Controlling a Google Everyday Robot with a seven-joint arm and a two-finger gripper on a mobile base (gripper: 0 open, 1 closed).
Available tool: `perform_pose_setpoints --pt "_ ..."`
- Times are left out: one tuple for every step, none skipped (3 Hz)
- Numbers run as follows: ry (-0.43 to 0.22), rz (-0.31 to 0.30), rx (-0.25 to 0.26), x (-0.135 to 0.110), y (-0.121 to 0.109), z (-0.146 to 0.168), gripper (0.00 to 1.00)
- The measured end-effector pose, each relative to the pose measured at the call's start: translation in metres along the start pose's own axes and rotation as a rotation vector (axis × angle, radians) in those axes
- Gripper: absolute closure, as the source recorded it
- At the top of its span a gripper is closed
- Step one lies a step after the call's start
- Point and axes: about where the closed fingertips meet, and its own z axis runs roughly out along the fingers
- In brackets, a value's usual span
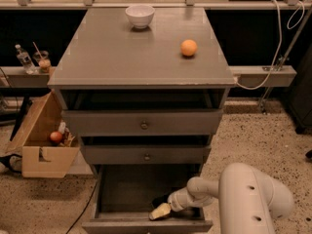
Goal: Place sponge into bottom drawer
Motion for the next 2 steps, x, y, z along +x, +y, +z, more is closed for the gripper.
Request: perform_pose_setpoints --pt "-0.001 0.000 0.001 -0.0015 -0.0002 -0.0002 0.00" --pt "-0.002 0.001 0.002 -0.0036 -0.0011 0.0006 0.00"
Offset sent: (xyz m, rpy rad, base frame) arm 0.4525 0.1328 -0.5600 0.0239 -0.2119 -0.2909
